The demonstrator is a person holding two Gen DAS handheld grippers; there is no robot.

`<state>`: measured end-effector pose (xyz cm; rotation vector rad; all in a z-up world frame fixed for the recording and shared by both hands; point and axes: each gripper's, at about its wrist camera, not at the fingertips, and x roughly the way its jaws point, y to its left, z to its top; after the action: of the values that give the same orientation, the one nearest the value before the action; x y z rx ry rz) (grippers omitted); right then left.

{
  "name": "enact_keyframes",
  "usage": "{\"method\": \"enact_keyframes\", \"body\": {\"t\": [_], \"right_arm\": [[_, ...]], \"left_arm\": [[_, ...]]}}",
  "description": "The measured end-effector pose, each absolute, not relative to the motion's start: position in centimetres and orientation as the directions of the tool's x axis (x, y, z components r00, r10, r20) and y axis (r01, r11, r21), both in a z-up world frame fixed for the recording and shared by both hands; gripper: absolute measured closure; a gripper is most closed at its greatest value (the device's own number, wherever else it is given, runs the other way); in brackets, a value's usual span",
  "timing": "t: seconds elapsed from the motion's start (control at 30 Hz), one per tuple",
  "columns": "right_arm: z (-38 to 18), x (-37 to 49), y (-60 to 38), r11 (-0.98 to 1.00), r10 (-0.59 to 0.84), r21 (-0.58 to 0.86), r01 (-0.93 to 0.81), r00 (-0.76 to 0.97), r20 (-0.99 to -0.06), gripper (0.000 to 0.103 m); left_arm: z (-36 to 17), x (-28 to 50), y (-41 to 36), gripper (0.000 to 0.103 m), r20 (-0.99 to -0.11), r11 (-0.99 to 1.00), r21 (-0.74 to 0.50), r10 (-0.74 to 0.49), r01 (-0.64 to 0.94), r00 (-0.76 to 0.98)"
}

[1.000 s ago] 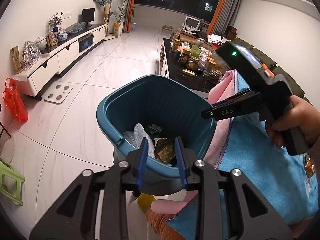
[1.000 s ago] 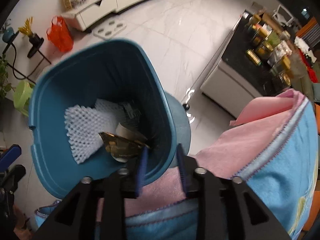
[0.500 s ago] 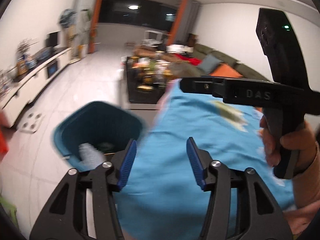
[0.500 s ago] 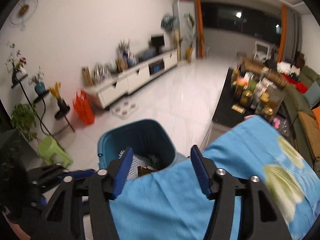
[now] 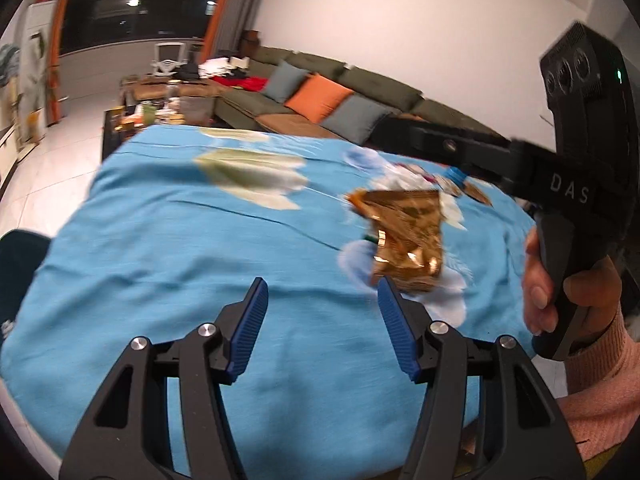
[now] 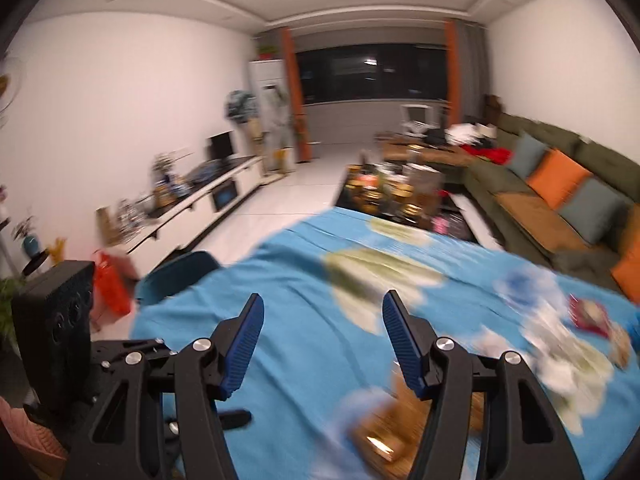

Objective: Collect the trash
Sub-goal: 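Move both open tools back over the trash on the bedspread, then grasp a gold foil bag with the right tool while the left tool grasps a clear green wrapper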

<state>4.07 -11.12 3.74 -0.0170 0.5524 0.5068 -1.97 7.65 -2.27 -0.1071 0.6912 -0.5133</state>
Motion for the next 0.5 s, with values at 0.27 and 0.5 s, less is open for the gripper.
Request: {"method": "enact_keyframes", "body": {"t": [0.27,0.5], "right_arm": [[-1.0,2.7,-18.4,0.935,0.353,0.190,-0.301,0.722,-0.595,0.053],[-4.3,3.5,-19.6,0.910,0.414,0.314,-0.272,0.653,-0.634,0.063]], "left_arm": [[-3.8,-0.2,3.3,0.048,-0.625,0.854,-0.246,-0.501,0.459,0.598],[-4.5,0.8,1.8,0.049,-0.652,0.853,-0.235,-0.494,0.466,0.575]]}}
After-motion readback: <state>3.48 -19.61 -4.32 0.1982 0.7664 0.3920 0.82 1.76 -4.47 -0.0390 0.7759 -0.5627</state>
